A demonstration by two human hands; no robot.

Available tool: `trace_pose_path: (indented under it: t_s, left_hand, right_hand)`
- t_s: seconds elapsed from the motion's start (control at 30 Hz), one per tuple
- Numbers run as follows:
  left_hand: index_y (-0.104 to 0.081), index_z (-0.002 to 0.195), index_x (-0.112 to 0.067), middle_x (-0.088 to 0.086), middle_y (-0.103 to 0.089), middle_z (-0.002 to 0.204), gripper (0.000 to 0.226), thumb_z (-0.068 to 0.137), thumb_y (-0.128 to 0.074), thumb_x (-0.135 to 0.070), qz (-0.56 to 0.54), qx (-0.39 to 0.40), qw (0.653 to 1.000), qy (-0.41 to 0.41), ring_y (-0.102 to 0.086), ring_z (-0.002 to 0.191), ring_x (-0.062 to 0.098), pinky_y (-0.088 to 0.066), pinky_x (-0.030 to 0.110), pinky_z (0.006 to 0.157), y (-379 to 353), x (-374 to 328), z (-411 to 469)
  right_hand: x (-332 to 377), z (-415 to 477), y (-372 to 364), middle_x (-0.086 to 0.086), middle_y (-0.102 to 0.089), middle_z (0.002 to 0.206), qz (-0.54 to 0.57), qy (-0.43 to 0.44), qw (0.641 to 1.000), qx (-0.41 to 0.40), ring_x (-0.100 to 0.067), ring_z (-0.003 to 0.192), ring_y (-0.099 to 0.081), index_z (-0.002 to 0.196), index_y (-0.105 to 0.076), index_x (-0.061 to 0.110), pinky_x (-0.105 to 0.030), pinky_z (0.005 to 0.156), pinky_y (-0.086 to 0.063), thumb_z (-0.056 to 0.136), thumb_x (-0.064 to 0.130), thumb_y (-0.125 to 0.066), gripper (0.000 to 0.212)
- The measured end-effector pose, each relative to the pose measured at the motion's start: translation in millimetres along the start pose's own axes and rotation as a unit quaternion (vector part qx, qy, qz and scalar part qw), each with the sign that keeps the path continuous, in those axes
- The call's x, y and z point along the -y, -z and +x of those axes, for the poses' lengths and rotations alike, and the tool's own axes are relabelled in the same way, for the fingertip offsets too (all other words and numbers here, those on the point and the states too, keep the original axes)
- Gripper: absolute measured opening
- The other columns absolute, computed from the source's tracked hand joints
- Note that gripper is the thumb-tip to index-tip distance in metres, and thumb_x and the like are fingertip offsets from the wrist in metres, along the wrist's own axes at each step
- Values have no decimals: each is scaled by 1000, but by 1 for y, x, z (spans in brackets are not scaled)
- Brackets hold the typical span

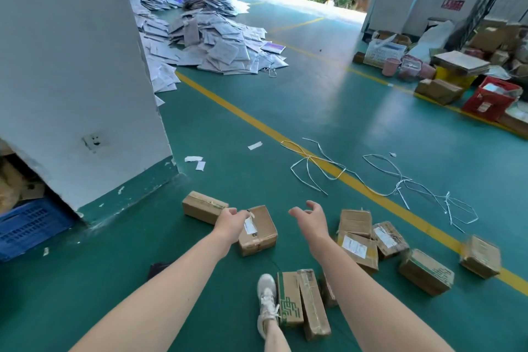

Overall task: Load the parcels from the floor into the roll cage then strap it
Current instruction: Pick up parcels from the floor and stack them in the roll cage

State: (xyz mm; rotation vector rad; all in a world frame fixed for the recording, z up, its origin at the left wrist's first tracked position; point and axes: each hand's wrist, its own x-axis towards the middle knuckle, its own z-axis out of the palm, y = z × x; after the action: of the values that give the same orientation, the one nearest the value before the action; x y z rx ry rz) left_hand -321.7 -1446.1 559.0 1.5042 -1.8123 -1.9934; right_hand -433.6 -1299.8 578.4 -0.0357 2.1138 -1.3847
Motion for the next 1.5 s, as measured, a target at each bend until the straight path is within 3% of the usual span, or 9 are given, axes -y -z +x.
trace_pose_path:
  t_s: [0.27, 0.53, 0.63, 0.77, 0.97, 1.13, 1.23, 1.4, 1.5]
  left_hand:
    - [-40, 140, -14, 7, -53, 126, 51, 94, -56, -27, 13, -19, 997, 74, -51, 112, 22, -44, 37, 99, -30, -57, 172]
    - [-40, 141, -17, -2, -51, 129, 49, 96, -54, -29, 37, -35, 986, 161, -51, 117, 19, -44, 40, 102, -55, -48, 328]
    - [-44, 137, -16, -9, -53, 106, 46, 95, -57, -29, 42, -46, 979, 194, -54, 105, 17, -46, 39, 99, -62, -17, 383]
    - [-40, 143, -14, 2, -51, 135, 52, 95, -56, -28, 60, -51, 969, 234, -49, 112, 14, -40, 31, 97, -76, 49, 456]
    - [-34, 148, -12, 4, -43, 146, 57, 97, -54, -28, 88, -43, 954, 285, -47, 121, 17, -32, 27, 91, -103, 174, 551]
    - [-30, 148, -12, -6, -52, 113, 58, 96, -53, -27, 103, -52, 941, 319, -43, 77, 6, -34, 27, 69, -121, 265, 605]
    - [-23, 151, -13, -7, -51, 108, 64, 97, -52, -28, 101, -56, 935, 335, -45, 76, 9, -35, 27, 64, -130, 304, 628]
    - [-24, 148, -11, 2, -49, 133, 63, 95, -54, -30, 101, -63, 925, 361, -45, 99, 20, -35, 32, 83, -145, 345, 650]
    - [-21, 149, -11, 5, -43, 142, 68, 94, -54, -32, 101, -75, 920, 371, -47, 109, 25, -35, 34, 85, -149, 354, 654]
  right_hand:
    - [31, 191, -30, -10, -42, 149, -52, -64, 996, 33, -26, 132, -46, 152, -32, 16, -41, 105, -41, 91, 27, -64, 69]
    - [2, 358, -72, -6, -40, 150, -120, -126, 982, 71, -22, 130, -46, 152, -30, 18, -34, 95, -40, 93, 27, -64, 69]
    - [-32, 409, -93, -3, -39, 152, -138, -156, 975, 73, -19, 126, -46, 152, -30, 21, -32, 90, -37, 92, 27, -63, 69]
    - [-99, 476, -126, -4, -34, 156, -171, -193, 962, 88, -22, 136, -41, 154, -27, 21, -33, 97, -38, 91, 27, -64, 73]
    - [-225, 563, -177, -2, -32, 158, -211, -224, 945, 114, -20, 135, -42, 156, -24, 20, -30, 90, -35, 91, 26, -62, 75]
    - [-320, 611, -210, -2, -31, 159, -230, -250, 934, 109, -23, 139, -39, 156, -22, 20, -37, 102, -40, 90, 26, -63, 79]
    - [-359, 628, -221, -3, -39, 153, -229, -261, 933, 94, -25, 135, -44, 155, -22, 20, -46, 109, -40, 84, 27, -64, 83]
    - [-404, 647, -232, 1, -57, 132, -213, -277, 933, 81, -23, 119, -56, 145, -37, 21, -44, 102, -47, 73, 30, -62, 77]
    - [-413, 649, -235, 2, -60, 124, -185, -283, 938, 69, -19, 109, -60, 132, -46, 20, -38, 94, -50, 79, 22, -62, 55]
